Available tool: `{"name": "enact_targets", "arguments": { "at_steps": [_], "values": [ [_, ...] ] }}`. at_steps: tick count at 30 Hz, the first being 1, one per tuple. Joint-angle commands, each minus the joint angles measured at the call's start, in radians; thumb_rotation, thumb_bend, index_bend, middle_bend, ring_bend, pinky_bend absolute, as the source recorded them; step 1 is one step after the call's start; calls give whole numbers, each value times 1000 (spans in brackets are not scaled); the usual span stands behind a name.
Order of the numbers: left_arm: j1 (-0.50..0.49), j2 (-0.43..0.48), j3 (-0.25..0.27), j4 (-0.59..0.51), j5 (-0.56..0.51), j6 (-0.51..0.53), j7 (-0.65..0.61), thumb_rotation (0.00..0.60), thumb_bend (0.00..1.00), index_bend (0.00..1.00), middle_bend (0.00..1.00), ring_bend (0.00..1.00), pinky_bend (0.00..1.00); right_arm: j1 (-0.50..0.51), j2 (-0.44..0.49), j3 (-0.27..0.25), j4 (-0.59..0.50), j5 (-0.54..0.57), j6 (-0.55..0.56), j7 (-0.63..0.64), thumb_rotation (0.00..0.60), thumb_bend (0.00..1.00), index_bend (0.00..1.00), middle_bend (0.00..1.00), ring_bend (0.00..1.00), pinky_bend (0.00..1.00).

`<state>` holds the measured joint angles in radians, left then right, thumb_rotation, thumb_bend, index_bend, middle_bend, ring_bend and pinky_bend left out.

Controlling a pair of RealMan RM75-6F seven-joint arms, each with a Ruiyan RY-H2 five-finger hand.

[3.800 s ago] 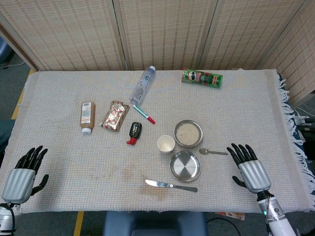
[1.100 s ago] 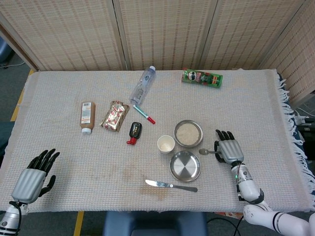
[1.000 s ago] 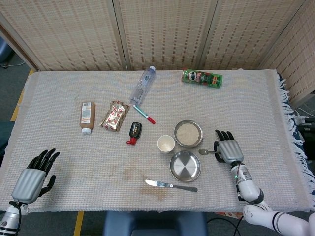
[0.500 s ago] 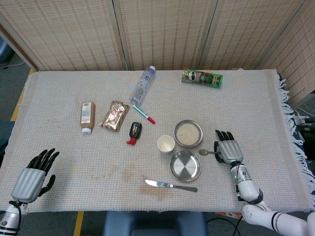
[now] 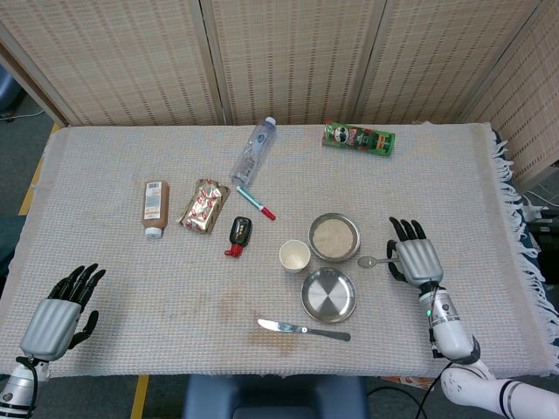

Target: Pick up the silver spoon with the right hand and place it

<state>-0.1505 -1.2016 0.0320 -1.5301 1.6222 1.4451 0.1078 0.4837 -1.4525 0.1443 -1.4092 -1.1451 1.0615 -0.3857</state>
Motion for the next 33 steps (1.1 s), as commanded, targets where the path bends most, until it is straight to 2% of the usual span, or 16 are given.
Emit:
{"name": "enact_targets", "arguments": {
  "at_steps": [1,4,10,14,15,19,22,33],
  "values": [
    [1,1,0,-2,0,2,2,600,511,0,0,0,181,18,34,33,-44,16,21,-61,600,344,605,0,0,0],
    [1,1,0,-4,5,6,3,600,511,0,0,0,180,67,37,66,-57,62,9,-166,600,344,605,0,0,0],
    [-1,1,2,-8,9,5,11,600,511,0,0,0,180,186,-30,112,-5,160,-12,-383,600,346,605,0,0,0],
    [0,-1,1,-7,8,5,12,600,511,0,0,0,181,214,-49,116,11,175,-8,-435,600,346,607,0,0,0],
    [0,0,0,-8,8,7,11,600,511,0,0,0,181,224,-54,116,17,177,-6,-454,600,346,609,0,0,0],
    [-2,3,-3,-5,-1,0,4,600,512,0,0,0,180,306,-125,89,101,228,-19,-660,600,345,609,0,0,0],
    [-5,2,-3,-6,-2,-4,5,600,511,0,0,0,181,331,-162,72,139,253,-23,-719,600,345,608,0,0,0],
    [-6,1,-6,-2,-9,-8,1,600,512,0,0,0,181,379,-255,26,244,278,-53,-772,600,346,607,0,0,0]
  ]
}}
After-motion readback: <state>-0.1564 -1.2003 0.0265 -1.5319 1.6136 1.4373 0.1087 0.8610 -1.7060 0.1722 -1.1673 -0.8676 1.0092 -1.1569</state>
